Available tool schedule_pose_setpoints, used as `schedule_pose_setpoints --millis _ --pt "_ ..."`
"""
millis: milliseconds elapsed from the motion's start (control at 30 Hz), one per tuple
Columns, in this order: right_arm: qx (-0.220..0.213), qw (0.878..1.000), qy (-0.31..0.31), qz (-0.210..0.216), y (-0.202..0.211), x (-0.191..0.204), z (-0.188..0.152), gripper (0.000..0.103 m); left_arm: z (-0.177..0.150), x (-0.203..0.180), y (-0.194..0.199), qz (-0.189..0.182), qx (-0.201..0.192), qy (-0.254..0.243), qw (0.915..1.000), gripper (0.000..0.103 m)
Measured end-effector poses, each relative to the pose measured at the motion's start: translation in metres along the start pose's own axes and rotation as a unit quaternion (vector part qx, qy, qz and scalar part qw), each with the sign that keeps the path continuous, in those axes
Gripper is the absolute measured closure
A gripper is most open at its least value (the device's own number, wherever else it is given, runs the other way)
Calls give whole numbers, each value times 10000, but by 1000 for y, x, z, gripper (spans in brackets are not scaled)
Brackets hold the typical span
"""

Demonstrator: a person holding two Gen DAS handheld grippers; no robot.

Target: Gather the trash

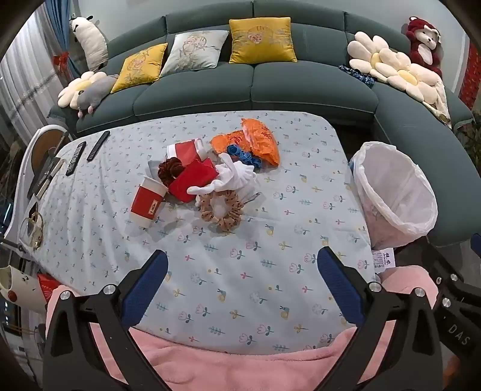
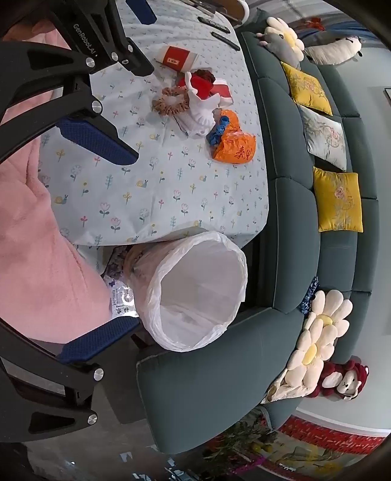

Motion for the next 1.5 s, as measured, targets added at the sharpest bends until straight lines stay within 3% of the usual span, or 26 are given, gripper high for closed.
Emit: schedule_pose_setpoints --millis 1500 --pt "-16 10000 5 -14 8 -5 0 7 1 -6 10 -46 -114 -44 9999 8"
Point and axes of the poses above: each gripper's, at about its wrist camera, not at the fingertips, and y roughly against the way its jaws point, x to its left, z to its top, the point moved 5 cm from there along -y, roughly the way its jaws point, and after that the axes turned 15 degrees about -x, right-handed, at the moved point
